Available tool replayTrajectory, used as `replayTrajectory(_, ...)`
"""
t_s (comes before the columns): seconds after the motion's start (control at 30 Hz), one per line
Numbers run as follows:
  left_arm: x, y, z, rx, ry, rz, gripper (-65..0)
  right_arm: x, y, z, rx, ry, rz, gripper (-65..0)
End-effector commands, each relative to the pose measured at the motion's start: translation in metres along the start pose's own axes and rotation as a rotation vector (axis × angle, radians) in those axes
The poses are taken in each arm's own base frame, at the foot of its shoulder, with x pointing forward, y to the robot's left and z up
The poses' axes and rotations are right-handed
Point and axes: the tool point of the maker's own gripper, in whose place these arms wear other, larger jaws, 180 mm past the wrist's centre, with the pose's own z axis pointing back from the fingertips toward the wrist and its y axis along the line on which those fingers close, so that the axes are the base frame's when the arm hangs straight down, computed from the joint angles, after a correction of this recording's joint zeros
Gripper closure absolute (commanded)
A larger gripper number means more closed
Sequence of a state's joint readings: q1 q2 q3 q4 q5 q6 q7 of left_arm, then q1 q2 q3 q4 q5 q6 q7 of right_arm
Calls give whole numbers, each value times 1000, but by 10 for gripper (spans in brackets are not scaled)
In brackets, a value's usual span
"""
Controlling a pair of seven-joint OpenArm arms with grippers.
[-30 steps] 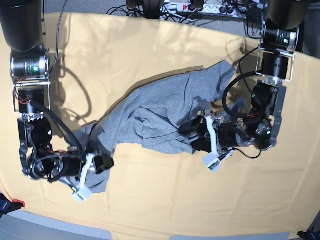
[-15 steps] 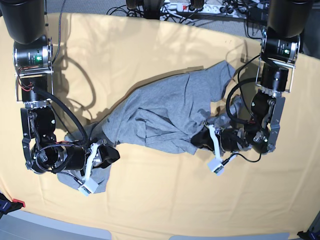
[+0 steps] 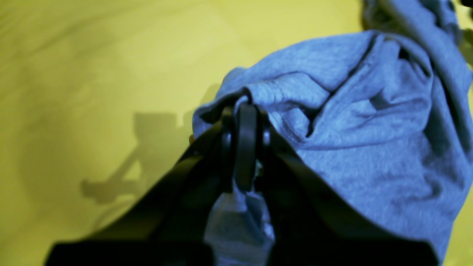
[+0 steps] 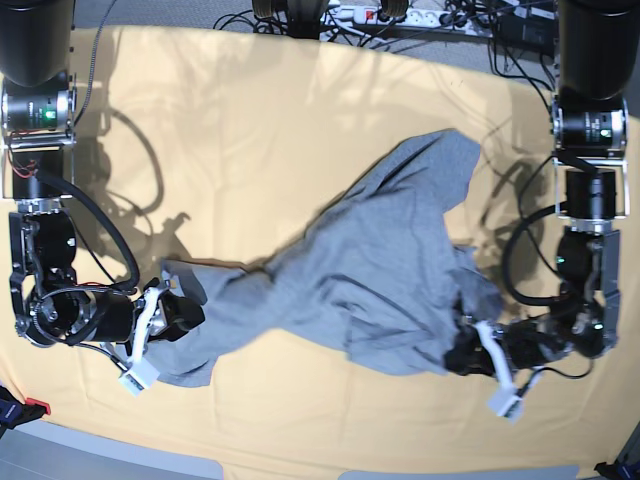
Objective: Layout the t-shirt on the table in an organized manner, then fold the t-shirt properly
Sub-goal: 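Grasp the shirt with both grippers at its two ends, then pull the shirt end with the right gripper away from the left gripper to spread it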
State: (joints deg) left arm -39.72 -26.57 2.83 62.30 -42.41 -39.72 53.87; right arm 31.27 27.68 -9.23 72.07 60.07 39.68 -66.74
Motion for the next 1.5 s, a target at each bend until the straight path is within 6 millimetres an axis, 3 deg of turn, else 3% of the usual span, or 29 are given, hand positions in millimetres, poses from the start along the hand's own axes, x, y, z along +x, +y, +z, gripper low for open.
replayTrajectory(0.0,31,16,20,49,-84,-20,0,23,-4,14,-13,-56,34,-246)
replayTrajectory(0.33,7,104,80,441,-1,30,0,16,-5,17,-6,-35,25,-246)
replayTrajectory(0.53,-3,143,107,690,29,62,0,4,35,11,195,12,-29,-246)
replayTrajectory(0.67,-9,162,125,846,42,100,0,24,65,5,336,-86,-56,-246)
replayTrajectory(0.83,-14,166,129,881,53,103,0,11,95,-20,424,-87,-101,-246)
replayTrajectory(0.87,-14,165,128,871,56,108,-24,5,100,-27,423,-69,-104,-246)
replayTrajectory(0.97,-15,157,120,815,46,150,-275,-16,108,-46,403,-2,-109,-256)
replayTrajectory(1.03,-16,149,112,751,52,159,-392,-29,113,-56,388,42,-111,-293)
replayTrajectory(1.17,-18,142,106,698,59,176,-406,-51,109,-74,301,117,-90,-376)
replayTrajectory(1.37,-20,141,106,697,68,179,-406,-53,66,-87,26,122,-146,-378)
replayTrajectory(1.47,-20,141,106,697,70,180,-405,-55,56,-91,-60,140,-168,-378)
